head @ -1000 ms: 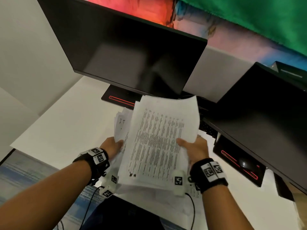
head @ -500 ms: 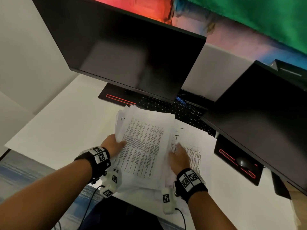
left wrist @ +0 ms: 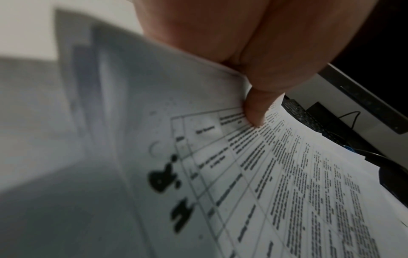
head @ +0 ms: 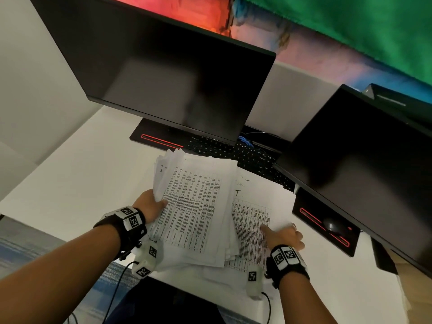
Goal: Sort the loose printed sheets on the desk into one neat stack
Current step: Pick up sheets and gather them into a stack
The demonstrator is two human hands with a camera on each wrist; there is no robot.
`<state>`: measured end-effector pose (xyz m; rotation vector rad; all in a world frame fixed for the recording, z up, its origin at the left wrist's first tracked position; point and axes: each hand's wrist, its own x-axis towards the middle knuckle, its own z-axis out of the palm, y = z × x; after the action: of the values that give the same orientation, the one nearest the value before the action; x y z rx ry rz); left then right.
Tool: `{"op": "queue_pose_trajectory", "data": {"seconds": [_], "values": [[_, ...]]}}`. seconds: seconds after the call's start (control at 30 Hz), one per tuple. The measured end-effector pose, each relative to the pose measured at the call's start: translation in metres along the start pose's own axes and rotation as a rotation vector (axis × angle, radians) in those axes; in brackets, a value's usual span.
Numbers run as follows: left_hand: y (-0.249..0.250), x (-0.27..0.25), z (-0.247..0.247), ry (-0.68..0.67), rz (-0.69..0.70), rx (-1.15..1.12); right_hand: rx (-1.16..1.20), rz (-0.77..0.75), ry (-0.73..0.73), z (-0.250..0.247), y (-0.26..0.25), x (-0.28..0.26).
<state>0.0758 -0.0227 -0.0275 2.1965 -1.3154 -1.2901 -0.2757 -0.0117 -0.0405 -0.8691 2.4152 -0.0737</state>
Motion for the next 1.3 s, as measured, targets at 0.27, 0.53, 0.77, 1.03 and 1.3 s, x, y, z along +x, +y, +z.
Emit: {"op": "queue_pose_trajectory", "data": {"seconds": [0.27, 0.53, 0.77, 1.03, 1.3], "values": [[-0.002, -0.004, -0.001, 0.009, -0.002, -0.004, 0.125, -0.023, -0.015, 0.006, -0.009, -0.011], [-0.007, -0.005, -0.006, 0.011, -0.017, -0.016, 0.364, 0.096, -0.108, 0.003, -0.012, -0.013], [-0.010, -0.003, -0.007, 0.015, -0.014, -0.045, 0.477, 0.062, -0.222, 0.006, -0.023, -0.027], [-0.018, 0.003, -0.010, 0.008, -0.025, -0.042, 0.359, -0.411, 0.209, -0.092, -0.056, -0.063], [-0.015, 0.005, -0.006, 0.021, -0.019, 0.017, 0.903, -0.624, -0.137, -0.154, -0.076, -0.087]]}}
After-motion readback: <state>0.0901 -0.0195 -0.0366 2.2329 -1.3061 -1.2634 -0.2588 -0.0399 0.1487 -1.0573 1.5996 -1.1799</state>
